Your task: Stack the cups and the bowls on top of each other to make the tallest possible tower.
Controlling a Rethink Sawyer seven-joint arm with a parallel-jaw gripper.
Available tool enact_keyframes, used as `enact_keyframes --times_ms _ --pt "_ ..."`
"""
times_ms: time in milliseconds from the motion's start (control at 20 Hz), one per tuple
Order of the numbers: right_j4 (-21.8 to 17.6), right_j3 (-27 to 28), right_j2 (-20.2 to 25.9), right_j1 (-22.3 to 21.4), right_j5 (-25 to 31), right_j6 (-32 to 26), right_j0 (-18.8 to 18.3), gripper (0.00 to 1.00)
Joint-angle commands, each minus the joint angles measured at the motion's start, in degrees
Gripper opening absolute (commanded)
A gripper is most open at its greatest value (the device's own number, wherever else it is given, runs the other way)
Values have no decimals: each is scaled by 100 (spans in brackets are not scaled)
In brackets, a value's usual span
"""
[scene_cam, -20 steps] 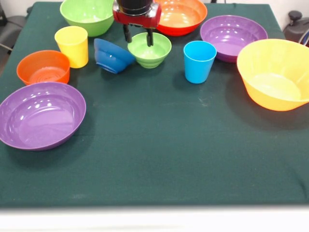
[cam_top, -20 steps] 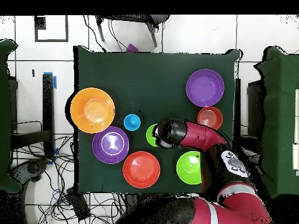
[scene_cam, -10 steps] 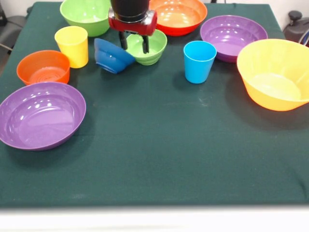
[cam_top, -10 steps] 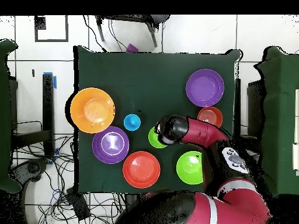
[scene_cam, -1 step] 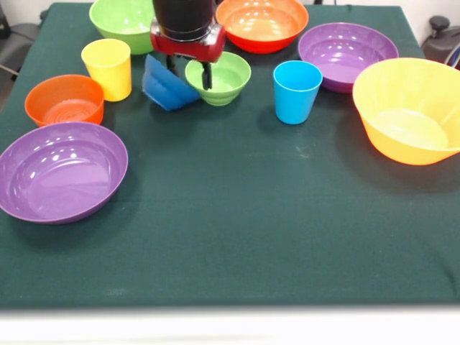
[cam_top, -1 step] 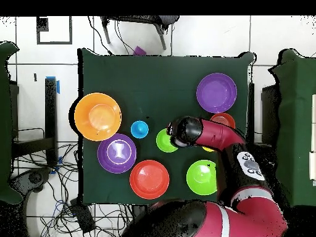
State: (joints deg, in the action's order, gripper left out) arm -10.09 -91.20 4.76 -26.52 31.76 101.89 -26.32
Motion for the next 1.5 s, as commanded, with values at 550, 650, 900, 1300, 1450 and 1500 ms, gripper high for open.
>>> enact_keyframes --times_ms 550,650,900,1300,1450,1500 --pt "-308 757 371 143 555 -382 -23 100" --pt "-302 802 380 168 620 -405 -20 100" --pt "-330 908 457 322 607 -525 -105 100" --pt "-424 339 375 276 225 -328 -165 100" --pt "-451 20 301 118 152 -226 -160 100" --pt "-456 -62 294 72 111 -206 -169 100"
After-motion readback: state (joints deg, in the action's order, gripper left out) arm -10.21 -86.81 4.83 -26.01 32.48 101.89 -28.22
